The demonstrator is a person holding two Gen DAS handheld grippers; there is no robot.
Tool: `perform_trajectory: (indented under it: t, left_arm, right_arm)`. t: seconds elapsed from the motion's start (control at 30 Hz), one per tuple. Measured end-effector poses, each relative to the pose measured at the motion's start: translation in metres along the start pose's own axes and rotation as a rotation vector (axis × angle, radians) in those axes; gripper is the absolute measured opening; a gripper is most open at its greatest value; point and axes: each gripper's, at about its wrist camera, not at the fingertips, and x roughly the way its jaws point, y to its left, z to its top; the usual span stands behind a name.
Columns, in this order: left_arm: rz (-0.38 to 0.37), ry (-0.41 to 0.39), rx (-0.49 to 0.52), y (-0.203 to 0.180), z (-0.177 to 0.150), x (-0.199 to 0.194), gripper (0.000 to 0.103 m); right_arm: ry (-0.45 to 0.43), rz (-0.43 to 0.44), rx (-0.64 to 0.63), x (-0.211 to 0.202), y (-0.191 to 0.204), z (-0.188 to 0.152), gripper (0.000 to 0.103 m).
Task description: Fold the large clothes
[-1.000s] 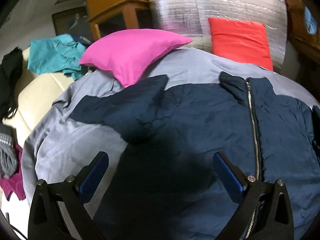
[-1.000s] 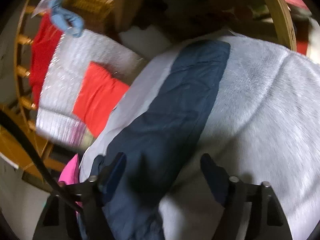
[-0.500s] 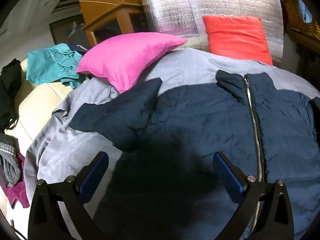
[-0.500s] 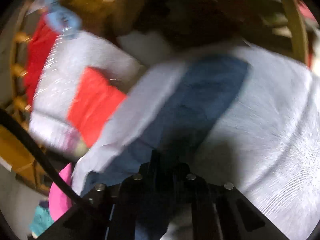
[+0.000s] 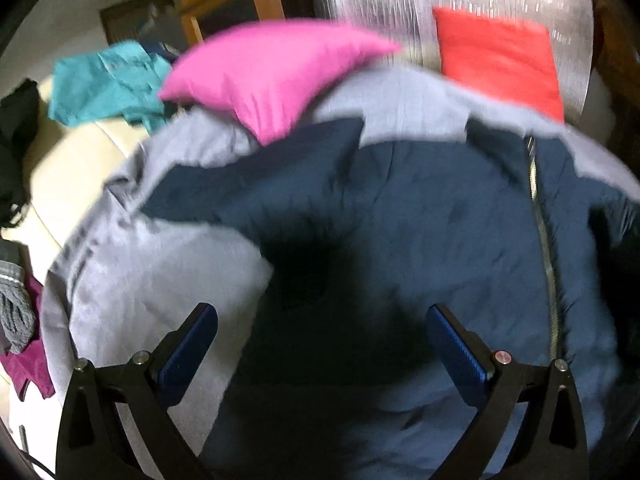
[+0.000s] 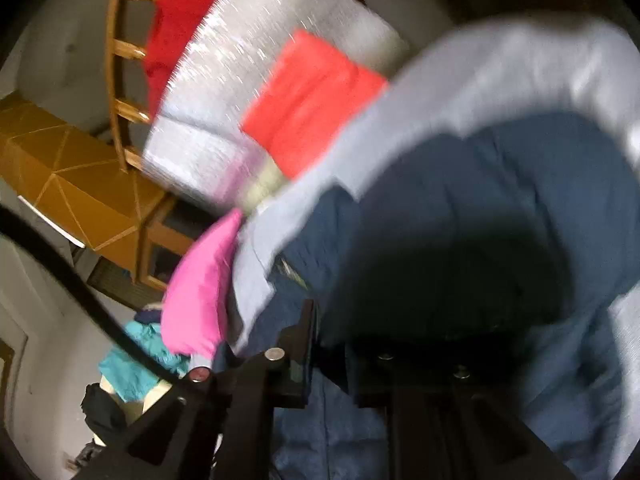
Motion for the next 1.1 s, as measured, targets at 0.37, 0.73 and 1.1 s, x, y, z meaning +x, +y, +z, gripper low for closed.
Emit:
perform_trajectory:
  t: [0.37, 0.73, 1.1]
  left_arm:
    - [-0.009, 0.186, 0.001, 0.003, -0.017, 0.049, 0.103]
    - [-0.014, 0.173, -0.084, -0.001, -0.032, 0.053, 0.103]
    - [-0.023, -0.012, -0.176, 0.047, 0.002, -0.005, 0.103]
  right_arm:
    - [-0.189, 0.044, 0.427, -0.073, -0.102, 0.036, 0.084]
    - [-0.258, -0.005, 0.418, -0.071, -0.127, 0.067, 0.025]
    - [-0.145, 0.117, -0.46, -0.033, 0.101, -0.004, 0.025]
